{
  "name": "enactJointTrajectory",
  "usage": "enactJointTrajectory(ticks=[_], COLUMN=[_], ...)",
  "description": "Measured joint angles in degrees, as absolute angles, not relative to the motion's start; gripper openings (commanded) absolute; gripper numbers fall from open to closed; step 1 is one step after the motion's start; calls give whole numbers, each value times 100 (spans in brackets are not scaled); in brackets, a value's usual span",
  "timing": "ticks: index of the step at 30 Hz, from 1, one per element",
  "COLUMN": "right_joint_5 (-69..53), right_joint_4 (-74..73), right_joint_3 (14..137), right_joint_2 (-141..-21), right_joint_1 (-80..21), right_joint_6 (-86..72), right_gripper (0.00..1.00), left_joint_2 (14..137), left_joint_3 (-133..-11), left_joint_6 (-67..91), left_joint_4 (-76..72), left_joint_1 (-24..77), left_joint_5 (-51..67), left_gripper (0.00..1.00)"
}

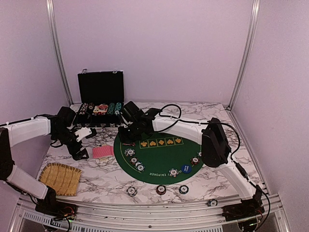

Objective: Distribute texas hold em gaming equipment

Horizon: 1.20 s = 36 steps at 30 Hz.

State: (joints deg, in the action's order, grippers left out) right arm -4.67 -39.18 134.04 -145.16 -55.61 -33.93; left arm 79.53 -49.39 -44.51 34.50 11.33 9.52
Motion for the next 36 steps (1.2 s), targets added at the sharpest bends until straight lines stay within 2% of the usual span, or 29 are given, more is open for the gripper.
enactJointTrajectory(ticks=[36], right_joint_5=[-886], right_joint_4=[-3210], right_joint_3=[13513], right_joint_2=[-15273], right_joint_1=[-5721], right_joint_6=[-3623], right_gripper=[9], left_joint_2=[8720], left_joint_3=[-4825], left_joint_6=[-4510], left_joint_4=[2867], left_joint_1=[1597], left_joint_5=[899], left_gripper=[99])
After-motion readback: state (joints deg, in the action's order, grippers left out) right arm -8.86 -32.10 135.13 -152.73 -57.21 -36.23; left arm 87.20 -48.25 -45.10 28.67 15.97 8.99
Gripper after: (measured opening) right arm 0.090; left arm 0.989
